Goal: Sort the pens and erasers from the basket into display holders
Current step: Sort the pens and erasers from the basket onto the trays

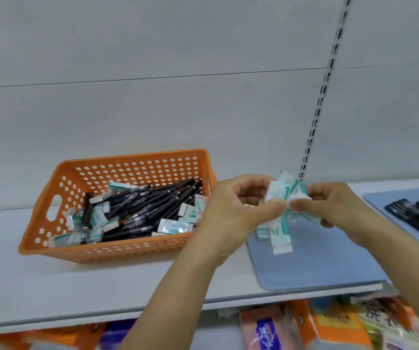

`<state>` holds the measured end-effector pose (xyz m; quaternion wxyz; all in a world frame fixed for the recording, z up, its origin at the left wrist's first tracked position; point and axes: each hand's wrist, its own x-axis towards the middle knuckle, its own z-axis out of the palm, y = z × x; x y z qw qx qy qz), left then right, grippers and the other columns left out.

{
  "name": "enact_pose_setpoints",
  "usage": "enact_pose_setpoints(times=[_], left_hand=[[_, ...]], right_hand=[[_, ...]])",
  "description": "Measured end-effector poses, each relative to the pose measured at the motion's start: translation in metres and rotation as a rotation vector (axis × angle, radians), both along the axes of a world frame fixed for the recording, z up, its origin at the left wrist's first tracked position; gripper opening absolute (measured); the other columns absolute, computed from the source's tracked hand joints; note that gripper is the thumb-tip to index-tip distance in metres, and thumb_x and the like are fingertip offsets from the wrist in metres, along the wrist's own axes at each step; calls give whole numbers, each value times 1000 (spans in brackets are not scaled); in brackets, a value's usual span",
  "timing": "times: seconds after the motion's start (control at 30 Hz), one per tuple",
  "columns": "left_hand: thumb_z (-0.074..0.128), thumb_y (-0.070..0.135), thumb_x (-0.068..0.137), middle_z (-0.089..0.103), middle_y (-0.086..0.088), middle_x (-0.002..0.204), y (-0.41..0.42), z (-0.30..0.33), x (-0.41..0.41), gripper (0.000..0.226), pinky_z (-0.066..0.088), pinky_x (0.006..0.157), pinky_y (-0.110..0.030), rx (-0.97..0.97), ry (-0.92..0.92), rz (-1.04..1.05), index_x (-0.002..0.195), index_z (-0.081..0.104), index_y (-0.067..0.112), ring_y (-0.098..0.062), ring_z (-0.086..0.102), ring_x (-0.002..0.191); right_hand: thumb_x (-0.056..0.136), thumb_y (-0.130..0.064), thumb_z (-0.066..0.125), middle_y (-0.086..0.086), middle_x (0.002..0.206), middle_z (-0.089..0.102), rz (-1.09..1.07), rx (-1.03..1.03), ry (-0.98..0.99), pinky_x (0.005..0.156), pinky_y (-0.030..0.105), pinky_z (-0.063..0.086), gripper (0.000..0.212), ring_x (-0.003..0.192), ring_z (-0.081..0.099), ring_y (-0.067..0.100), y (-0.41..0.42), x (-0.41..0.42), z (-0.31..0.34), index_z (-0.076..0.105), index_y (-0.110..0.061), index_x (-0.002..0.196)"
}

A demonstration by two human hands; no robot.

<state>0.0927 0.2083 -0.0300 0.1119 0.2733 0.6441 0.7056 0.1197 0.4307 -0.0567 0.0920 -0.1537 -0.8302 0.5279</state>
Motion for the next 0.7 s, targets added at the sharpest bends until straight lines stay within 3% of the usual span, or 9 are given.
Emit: enact_pose_setpoints(times=[0.13,0.2,0.27,0.3,0.33,0.4,0.5,0.57,0.7], left_hand=[[78,2,77,70,-15,95,54,-42,-3,25,56,81,-35,-210,-115,7,101,71,4,-17,62,81],[77,5,78,70,-15,96,65,-59,-8,21,56,82,-36,-262,-152,42,99,71,5,-16,62,82],[76,8,79,71,-12,96,71,-68,-11,18,56,77,-29,-269,-159,72,96,72,10,-12,63,80],[75,8,80,71,-8,93,73,-70,-11,16,55,73,-25,-249,-159,82,95,71,12,-10,64,78],[75,7,81,70,-4,90,74,-71,-12,15,54,69,-21,-219,-154,91,94,70,14,-7,63,76],[74,6,82,68,-1,89,76,-70,-13,17,53,68,-18,-158,-137,138,96,69,14,-7,61,76],[71,4,83,70,-3,88,76,-67,-17,17,54,66,-21,-30,-189,247,99,69,10,-9,64,76],[69,4,85,71,-5,89,73,-66,-19,17,59,71,-30,37,-244,290,101,69,10,-13,66,79],[67,4,87,71,-16,105,61,-66,-22,20,56,88,-44,124,-336,304,107,66,6,-27,68,94]], right_hand=[[76,-29,80,-2,56,52,-64,113,-185,53,26,31,27,48,43,11,35,11,-29,70,-5,79],[79,-34,77,3,71,59,-48,153,-195,58,28,36,33,60,51,14,42,13,-38,70,-4,91],[85,-41,70,6,112,61,-76,420,-202,77,32,45,47,99,59,19,41,14,-45,63,-12,121],[87,-42,67,5,127,54,-111,592,-150,85,35,45,53,117,51,22,37,17,-46,55,-16,132],[89,-43,64,3,128,52,-147,714,-33,86,36,45,51,121,46,23,30,22,-46,53,-19,133],[88,-54,55,-8,103,59,-169,773,173,68,32,45,34,101,54,16,12,30,-40,62,-30,110],[73,-81,41,-17,74,55,-62,831,6,56,26,38,47,71,54,3,-14,34,-38,52,-37,85],[76,-75,48,-15,78,56,12,922,-78,59,26,38,43,77,58,8,-25,34,-47,51,-35,91],[91,-49,48,-14,87,56,0,901,-7,62,27,40,16,90,61,12,-29,33,-57,51,-34,97]])
